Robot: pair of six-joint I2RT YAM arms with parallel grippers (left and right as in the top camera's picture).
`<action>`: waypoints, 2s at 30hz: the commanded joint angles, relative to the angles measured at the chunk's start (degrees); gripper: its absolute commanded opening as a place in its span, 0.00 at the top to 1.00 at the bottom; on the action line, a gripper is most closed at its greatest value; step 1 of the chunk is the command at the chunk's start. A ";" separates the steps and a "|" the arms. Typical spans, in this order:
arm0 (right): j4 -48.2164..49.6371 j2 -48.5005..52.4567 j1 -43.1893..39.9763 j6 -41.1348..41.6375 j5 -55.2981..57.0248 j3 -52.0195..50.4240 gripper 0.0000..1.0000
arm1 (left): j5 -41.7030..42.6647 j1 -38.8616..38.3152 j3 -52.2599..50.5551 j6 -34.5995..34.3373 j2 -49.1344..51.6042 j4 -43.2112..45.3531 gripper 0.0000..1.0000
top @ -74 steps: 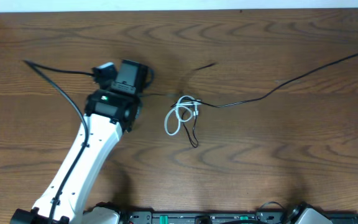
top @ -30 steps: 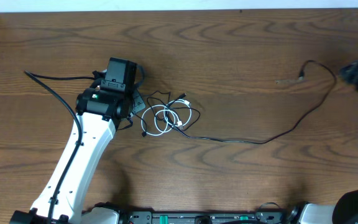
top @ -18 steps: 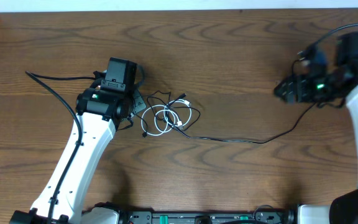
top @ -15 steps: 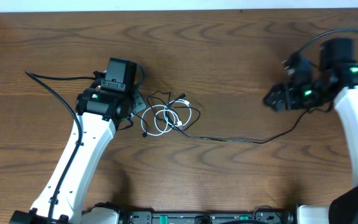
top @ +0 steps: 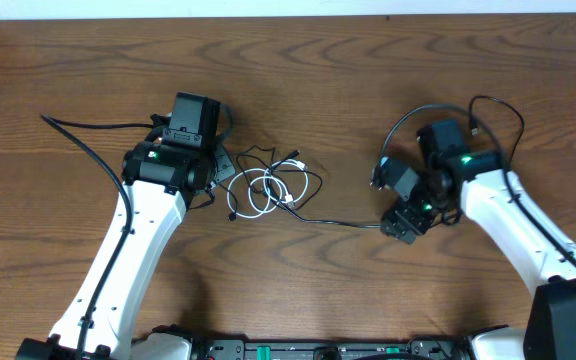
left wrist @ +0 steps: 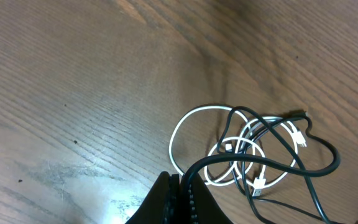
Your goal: Untangle cables
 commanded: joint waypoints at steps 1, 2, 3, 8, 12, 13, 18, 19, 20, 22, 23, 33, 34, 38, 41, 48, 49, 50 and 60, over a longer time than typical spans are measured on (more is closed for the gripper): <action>1.73 0.26 2.08 -2.32 1.86 -2.45 0.17 | -0.31 -0.02 0.87 1.03 0.22 -0.17 0.92; 2.05 0.26 2.51 -2.32 1.88 -3.15 0.18 | -0.31 -0.02 0.87 1.03 0.22 -0.17 0.93; 2.34 0.26 2.82 -2.32 1.88 -3.78 0.18 | -0.31 -0.02 0.87 1.03 0.22 -0.20 0.93; 4.63 0.48 3.32 -1.51 2.23 -6.93 0.28 | -0.31 -0.02 0.87 1.03 0.22 -0.20 0.92; 8.87 0.48 3.32 2.45 6.08 -9.49 0.27 | -0.31 -0.02 0.87 1.03 0.22 -0.20 0.92; 9.55 0.50 3.32 2.75 6.64 -10.03 0.27 | -0.31 -0.02 0.87 1.03 0.22 -0.20 0.93; 11.65 0.50 3.32 2.84 6.60 -12.31 0.28 | -0.31 -0.02 0.87 1.03 0.22 -0.20 0.93; 11.89 0.50 3.32 2.84 6.60 -12.59 0.30 | -0.31 -0.02 0.87 1.03 0.22 -0.20 0.92; 12.15 0.50 3.32 2.84 6.62 -12.79 0.33 | -0.31 -0.04 0.87 1.03 0.22 -0.20 0.93; 12.59 0.50 3.32 2.86 6.60 -12.83 0.42 | -0.31 -0.02 0.87 1.03 0.22 -0.20 0.92; 13.03 0.48 3.32 2.84 6.64 -12.83 0.51 | -0.31 -0.04 0.87 1.03 0.22 -0.20 0.92; 19.82 0.44 3.15 4.85 8.48 -12.17 0.99 | -0.31 -0.02 0.87 1.03 0.22 -0.17 0.93; 19.98 0.33 2.89 5.09 9.60 -11.78 0.99 | -0.31 -0.02 0.87 1.03 0.22 -0.17 0.92; 19.93 -1.49 0.17 7.43 14.29 -8.74 0.99 | -0.31 -0.02 0.87 1.03 0.22 -0.20 0.93; 19.93 -4.72 -2.99 7.39 14.67 -5.73 0.99 | -0.31 -0.02 0.87 1.03 0.22 -0.20 0.93; 21.86 -15.96 -13.31 9.79 14.51 4.04 0.99 | -0.31 -0.02 0.87 1.01 0.22 -0.20 0.93; 23.04 -17.18 -15.17 11.13 14.53 5.11 0.99 | -0.31 -0.02 0.87 1.01 0.22 -0.20 0.93; 24.33 -18.29 -17.00 12.33 14.51 5.99 0.99 | -0.31 -0.02 0.87 1.01 0.22 -0.20 0.93; 33.70 -20.74 -32.15 26.62 13.42 7.19 0.99 | -0.31 -0.02 0.87 1.03 0.22 -0.20 0.93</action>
